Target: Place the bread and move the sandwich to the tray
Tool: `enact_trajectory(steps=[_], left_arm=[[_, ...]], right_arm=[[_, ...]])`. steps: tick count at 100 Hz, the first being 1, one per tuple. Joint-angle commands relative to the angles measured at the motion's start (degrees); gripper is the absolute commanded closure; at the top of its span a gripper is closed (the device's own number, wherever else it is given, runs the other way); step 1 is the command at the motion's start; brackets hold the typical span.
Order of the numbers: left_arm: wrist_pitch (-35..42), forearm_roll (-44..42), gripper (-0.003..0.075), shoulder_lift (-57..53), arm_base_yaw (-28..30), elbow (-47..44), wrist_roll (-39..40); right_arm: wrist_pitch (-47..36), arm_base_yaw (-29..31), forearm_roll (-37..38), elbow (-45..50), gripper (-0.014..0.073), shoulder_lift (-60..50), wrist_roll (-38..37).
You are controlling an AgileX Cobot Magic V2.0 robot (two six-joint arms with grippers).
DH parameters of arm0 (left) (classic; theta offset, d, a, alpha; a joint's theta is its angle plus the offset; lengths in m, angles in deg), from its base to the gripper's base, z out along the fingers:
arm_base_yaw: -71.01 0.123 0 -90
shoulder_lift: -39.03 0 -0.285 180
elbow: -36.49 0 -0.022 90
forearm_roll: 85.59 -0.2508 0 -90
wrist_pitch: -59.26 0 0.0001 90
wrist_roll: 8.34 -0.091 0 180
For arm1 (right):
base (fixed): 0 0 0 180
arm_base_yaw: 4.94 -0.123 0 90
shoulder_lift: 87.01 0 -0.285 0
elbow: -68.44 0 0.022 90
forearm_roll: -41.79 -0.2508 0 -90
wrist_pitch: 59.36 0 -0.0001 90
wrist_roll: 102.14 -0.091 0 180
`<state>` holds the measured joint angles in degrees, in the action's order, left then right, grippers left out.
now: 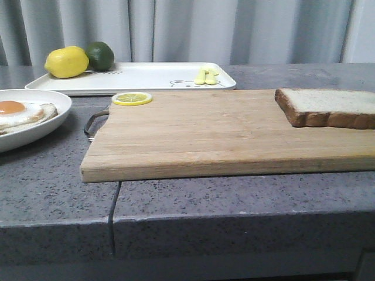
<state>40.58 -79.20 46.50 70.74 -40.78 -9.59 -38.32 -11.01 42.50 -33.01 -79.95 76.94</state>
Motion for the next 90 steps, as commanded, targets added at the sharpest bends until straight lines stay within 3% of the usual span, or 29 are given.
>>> enact_trajectory(steps=[1, 64, 90], left_arm=[[2.92, 0.45, 0.074, -1.73, -0.43, -0.82, 0.57], [2.92, 0.45, 0.074, -1.73, -0.43, -0.82, 0.57], [5.25, -3.14, 0.074, -1.73, -0.43, -0.82, 0.57]], right_arm=[[-2.28, 0.3, 0.01, 0.4, 0.0655, -0.99, 0.23], [-2.28, 0.3, 0.16, 0.4, 0.0655, -0.99, 0.23], [-6.67, 0.3, 0.05, 0.4, 0.0655, -0.99, 0.23]])
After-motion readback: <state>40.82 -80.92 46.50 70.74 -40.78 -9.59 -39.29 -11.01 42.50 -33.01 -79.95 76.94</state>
